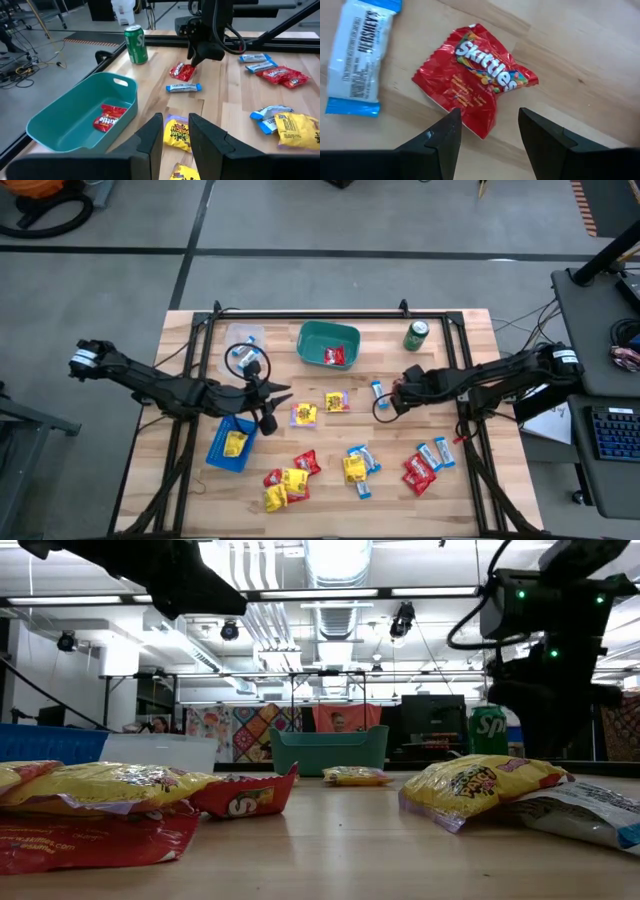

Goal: Sort candy
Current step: Put the red candy into the green bin

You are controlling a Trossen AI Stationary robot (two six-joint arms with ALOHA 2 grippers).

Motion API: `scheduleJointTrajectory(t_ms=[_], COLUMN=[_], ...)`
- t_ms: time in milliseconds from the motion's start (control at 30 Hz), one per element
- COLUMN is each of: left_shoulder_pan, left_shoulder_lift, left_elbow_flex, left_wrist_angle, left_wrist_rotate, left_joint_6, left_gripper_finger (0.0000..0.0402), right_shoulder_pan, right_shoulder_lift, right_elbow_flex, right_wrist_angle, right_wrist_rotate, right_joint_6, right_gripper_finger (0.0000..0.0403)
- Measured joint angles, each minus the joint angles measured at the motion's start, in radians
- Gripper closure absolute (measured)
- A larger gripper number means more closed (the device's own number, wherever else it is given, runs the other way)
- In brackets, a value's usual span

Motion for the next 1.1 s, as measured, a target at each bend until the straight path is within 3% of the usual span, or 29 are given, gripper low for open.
scheduleJointTrajectory(t_ms=[300,600,1100], left_shoulder_pan=[0.000,0.000,0.000], left_shoulder_lift=[0.025,0.044,0.077], left_elbow_flex=[0.000,0.000,0.000], left_wrist_angle=[0.008,0.027,0.042], left_wrist_rotate=[0.000,0.000,0.000], left_joint_6=[-0.001,-0.001,-0.036], left_gripper_finger=[0.0326,0.0326,0.0326], right_shoulder_pan=[0.000,0.000,0.001], right_shoulder_lift=[0.000,-0.001,-0.073], right_elbow_flex=[-0.100,-0.134,-0.040], right_wrist_angle=[0.182,0.241,0.237], right_wrist_rotate=[0.013,0.027,0.110], right_joint_6=[0.004,-0.035,-0.179], right_gripper_finger=[0.0263,0.0384,0.0394])
